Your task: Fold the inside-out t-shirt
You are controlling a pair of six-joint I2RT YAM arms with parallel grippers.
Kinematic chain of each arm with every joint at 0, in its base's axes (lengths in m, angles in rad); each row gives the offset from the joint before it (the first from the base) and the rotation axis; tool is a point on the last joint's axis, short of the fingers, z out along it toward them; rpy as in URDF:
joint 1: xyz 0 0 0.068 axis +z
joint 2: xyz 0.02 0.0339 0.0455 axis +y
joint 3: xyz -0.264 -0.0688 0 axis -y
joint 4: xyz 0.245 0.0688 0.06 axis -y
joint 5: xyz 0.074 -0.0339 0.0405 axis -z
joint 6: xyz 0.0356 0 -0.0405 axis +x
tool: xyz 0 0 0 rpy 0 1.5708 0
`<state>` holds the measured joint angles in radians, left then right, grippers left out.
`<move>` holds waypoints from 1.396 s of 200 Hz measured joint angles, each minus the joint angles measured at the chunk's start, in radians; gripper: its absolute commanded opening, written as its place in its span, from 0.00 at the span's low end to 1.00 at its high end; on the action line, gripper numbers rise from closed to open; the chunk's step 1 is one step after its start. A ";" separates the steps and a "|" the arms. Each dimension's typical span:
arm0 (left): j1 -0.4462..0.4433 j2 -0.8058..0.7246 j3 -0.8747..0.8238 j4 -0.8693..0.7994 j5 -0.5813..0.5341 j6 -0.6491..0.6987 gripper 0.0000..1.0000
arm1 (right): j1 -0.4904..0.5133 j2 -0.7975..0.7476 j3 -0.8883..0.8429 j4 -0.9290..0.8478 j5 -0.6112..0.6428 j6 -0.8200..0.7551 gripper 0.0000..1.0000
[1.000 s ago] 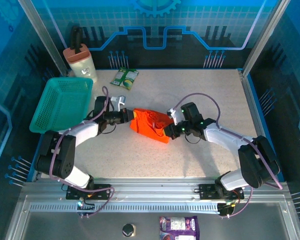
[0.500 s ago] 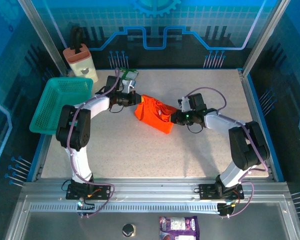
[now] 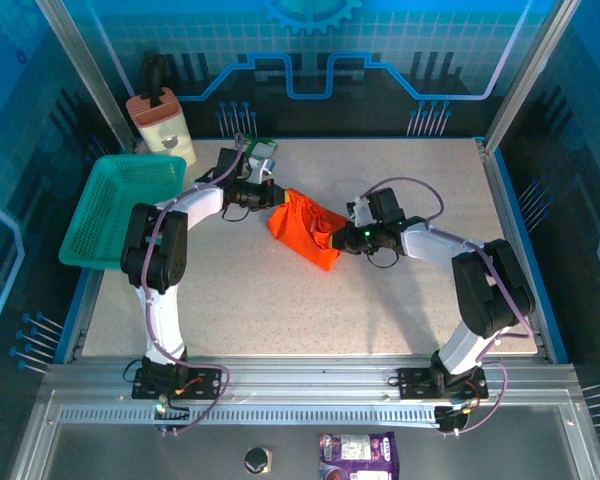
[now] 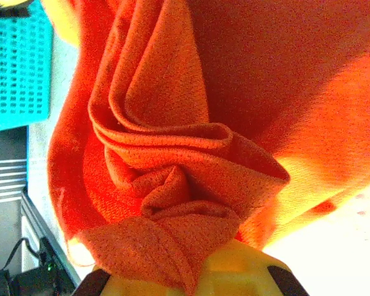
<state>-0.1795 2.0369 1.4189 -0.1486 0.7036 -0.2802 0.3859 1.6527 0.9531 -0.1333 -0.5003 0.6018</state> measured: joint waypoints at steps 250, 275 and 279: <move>-0.031 0.314 0.410 -0.382 -0.035 0.106 0.00 | -0.115 0.213 0.070 -0.108 0.004 0.003 0.00; -0.035 0.341 0.410 -0.393 -0.056 0.103 0.00 | -0.120 0.187 0.071 -0.135 0.003 -0.003 0.00; -0.035 0.345 0.410 -0.397 -0.062 0.103 0.00 | -0.121 0.182 0.074 -0.143 0.003 -0.005 0.00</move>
<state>-0.2146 2.3817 1.8286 -0.5461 0.6418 -0.1776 0.2649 1.8343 1.0267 -0.2768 -0.4976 0.5964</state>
